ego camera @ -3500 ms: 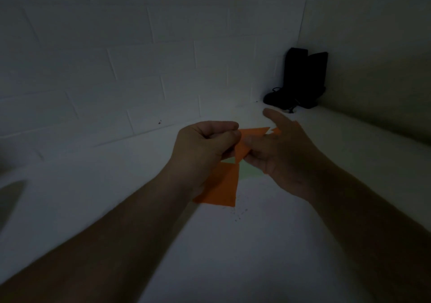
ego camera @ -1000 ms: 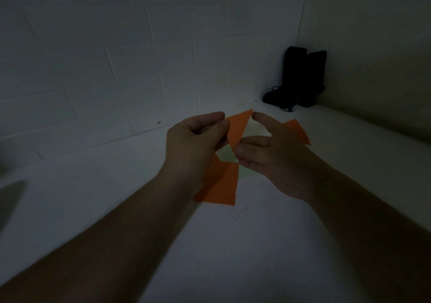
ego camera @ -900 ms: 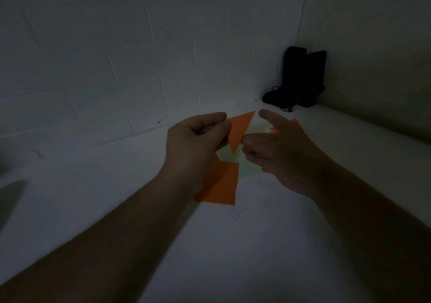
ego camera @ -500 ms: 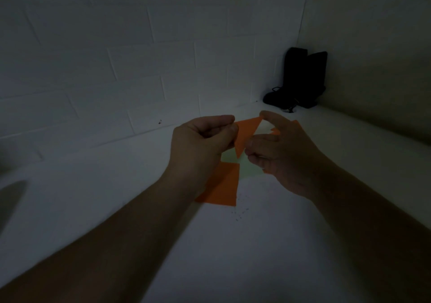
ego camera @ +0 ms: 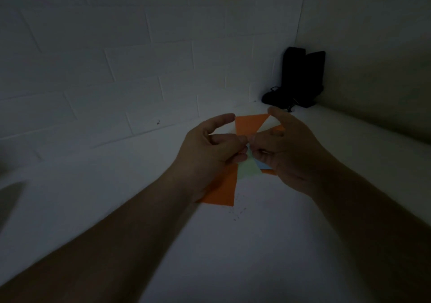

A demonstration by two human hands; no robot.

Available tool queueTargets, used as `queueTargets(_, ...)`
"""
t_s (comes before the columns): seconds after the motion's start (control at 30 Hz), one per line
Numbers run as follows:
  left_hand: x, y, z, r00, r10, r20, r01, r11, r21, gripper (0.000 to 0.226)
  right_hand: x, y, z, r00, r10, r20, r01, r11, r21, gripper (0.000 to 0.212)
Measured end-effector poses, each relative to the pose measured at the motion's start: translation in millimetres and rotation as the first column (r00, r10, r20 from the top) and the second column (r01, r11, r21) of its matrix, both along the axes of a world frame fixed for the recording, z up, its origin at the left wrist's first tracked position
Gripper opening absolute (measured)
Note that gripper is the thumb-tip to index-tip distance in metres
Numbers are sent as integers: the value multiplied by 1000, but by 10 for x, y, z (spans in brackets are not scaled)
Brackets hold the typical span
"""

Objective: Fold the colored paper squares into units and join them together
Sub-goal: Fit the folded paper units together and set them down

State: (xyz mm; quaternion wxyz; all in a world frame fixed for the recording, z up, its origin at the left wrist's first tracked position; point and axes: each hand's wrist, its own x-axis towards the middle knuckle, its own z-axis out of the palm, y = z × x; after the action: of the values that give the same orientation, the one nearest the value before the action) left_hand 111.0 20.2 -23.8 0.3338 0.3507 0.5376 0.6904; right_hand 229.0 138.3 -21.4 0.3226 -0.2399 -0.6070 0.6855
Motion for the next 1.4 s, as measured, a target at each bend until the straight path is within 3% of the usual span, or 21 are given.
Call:
queueTargets(0.07, -1, 5, -3, 1000, 12, 13, -12, 1000, -3, 50, -32, -17, 15, 998, 2, -66, -6, 998, -65, 78)
queueTargets(0.2, -5, 7, -5, 999, 32, 13, -32, 999, -7, 49, 11, -39, 39, 999, 30, -10, -30, 997, 66, 70)
queueTargets(0.4, -14, 10, -2, 998, 56, 10, -56, 998, -9, 48, -19, -9, 58, 997, -18, -81, 18, 1000, -8, 82)
queueTargets(0.63, -12, 7, -3, 996, 66, -54, -68, 997, -23, 44, -13, 40, 67, 992, -46, -117, 34, 995, -98, 78)
queueTargets(0.77, -13, 3, -10, 991, 76, -106, -80, 996, -33, 44, 18, 75, 45, 995, -38, -93, 32, 997, -70, 60)
queueTargets(1.07, -13, -8, -1, 991, 66, -120, -70, 997, -34, 45, -20, 39, 68, 982, -85, -171, 49, 978, -202, 70)
queueTargets(1.4, -26, -8, -8, 991, 52, -123, -57, 998, -39, 43, -3, 62, 102, 970, -152, -188, 105, 965, -240, 66)
